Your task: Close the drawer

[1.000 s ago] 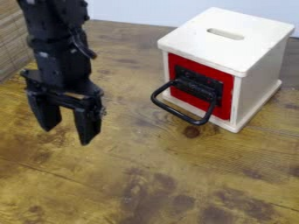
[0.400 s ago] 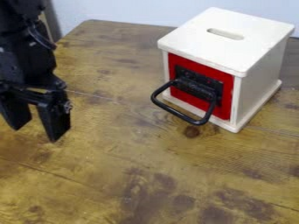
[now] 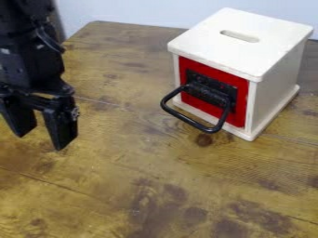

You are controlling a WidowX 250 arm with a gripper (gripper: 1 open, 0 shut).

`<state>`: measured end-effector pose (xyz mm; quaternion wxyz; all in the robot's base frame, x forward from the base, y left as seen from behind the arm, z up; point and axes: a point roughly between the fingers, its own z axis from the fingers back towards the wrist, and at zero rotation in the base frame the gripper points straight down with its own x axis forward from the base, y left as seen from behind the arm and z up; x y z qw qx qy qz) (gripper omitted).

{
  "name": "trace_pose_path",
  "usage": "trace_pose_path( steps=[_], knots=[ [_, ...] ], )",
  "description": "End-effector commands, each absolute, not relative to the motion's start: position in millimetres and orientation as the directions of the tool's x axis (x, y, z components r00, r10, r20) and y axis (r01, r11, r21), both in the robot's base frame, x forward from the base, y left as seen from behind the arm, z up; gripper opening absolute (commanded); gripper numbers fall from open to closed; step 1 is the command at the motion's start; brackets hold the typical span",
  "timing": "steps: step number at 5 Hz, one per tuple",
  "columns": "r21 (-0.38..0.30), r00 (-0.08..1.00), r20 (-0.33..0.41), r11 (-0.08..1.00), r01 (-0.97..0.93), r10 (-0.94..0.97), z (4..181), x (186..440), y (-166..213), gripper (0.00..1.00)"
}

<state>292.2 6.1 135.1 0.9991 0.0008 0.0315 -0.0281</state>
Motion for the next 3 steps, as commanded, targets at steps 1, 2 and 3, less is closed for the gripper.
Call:
trace_pose_path(
  steps=[1,2,3],
  knots=[
    [0.012,0.996,-0.021,0.996,0.092,-0.092,147.6,302,-2,1.00],
    [0.017,0.994,-0.029,0.994,0.105,-0.105,146.4,304,-6,1.00],
    [0.021,0.995,-0.026,0.996,0.092,-0.091,150.7,312,-13,1.00]
  ],
)
